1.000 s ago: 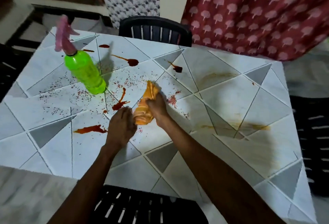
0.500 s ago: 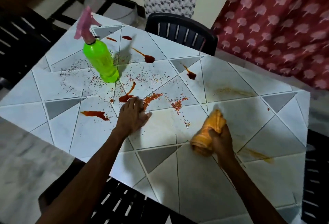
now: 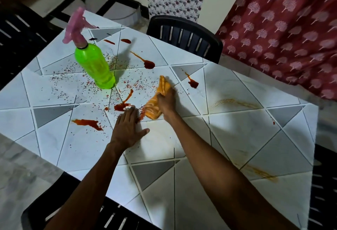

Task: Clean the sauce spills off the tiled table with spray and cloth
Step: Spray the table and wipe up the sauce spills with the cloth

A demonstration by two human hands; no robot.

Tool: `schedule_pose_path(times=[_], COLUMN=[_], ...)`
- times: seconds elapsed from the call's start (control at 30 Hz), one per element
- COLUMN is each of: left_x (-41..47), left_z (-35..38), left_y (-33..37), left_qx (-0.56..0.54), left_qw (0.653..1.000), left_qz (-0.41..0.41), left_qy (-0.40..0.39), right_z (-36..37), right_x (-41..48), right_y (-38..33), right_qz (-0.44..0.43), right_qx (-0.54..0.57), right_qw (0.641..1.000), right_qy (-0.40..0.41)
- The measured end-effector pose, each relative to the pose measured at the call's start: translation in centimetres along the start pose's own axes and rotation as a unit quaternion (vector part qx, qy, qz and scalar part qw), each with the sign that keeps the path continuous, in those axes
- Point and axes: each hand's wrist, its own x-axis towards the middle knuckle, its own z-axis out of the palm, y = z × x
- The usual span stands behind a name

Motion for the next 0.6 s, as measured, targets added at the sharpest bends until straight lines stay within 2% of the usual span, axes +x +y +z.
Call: schedule_pose_path(times=[0.1,0.17,0.27,0.43,0.6], left_x=[0.1,0.3,0.7,1.4,0.9], left_z=[-0.2,-0.5,-1.1,-2.1,-2.2], left_y=[0.2,0.5,0.6,1.5,1.8], left_qx=[0.004,0.006,0.014,0.051,0.082], left_qw=[1.000,1.000,1.000,0.998,0.996], left_qz=[0.000,0.000,0.000,-0.020,-0.021], left_qy=[0.000,0.000,0.000,-0.026,-0.025], right_z=[2.0,1.9,-0.7,-9.6,-16.4], right_x=[0.8,1.0,0.6,-2.6,-5.5], right_y=[-1.5,-1.9,-1.3,1.7,6.5], right_qz=[0.017,0.023,0.000,-0.033,0.014], right_qx=[0.018,0.024,0.020,0.044,0.013], right_qw=[0.998,0.998,0.999,0.998,0.998], right_qy=[-0.057,-0.061,-0.032,0.011,0.059])
